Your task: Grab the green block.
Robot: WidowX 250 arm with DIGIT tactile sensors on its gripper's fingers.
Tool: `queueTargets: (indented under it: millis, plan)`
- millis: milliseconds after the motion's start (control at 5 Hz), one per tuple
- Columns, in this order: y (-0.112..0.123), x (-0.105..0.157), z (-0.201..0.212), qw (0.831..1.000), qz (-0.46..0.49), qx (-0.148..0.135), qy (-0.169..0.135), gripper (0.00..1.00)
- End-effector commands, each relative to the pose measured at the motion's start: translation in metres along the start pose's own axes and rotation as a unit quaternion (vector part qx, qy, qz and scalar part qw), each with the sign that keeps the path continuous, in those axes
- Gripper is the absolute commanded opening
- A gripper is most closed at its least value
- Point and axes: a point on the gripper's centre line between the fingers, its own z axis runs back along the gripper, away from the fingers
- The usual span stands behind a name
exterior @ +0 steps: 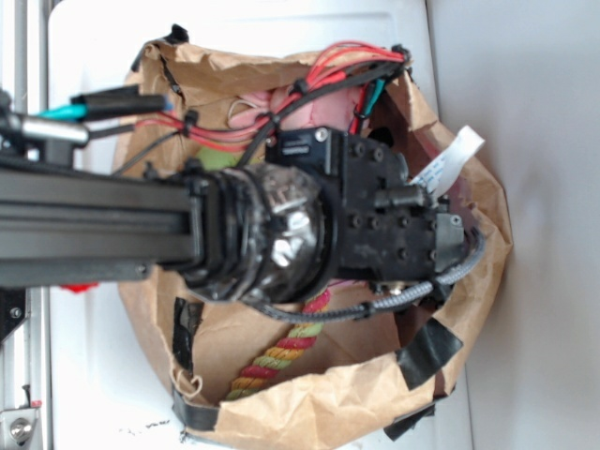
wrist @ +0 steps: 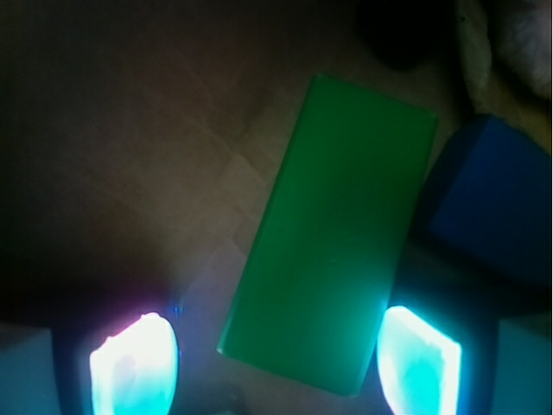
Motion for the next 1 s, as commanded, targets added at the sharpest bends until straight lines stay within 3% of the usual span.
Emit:
queueTargets:
  millis: [0,800]
  plan:
    - [0.006,0.010,0.012,1.000,0.018,-0.010,0.001,1.00]
    - [0.012,0.038,-0.002,0.995,0.103,0.008,-0.005,1.00]
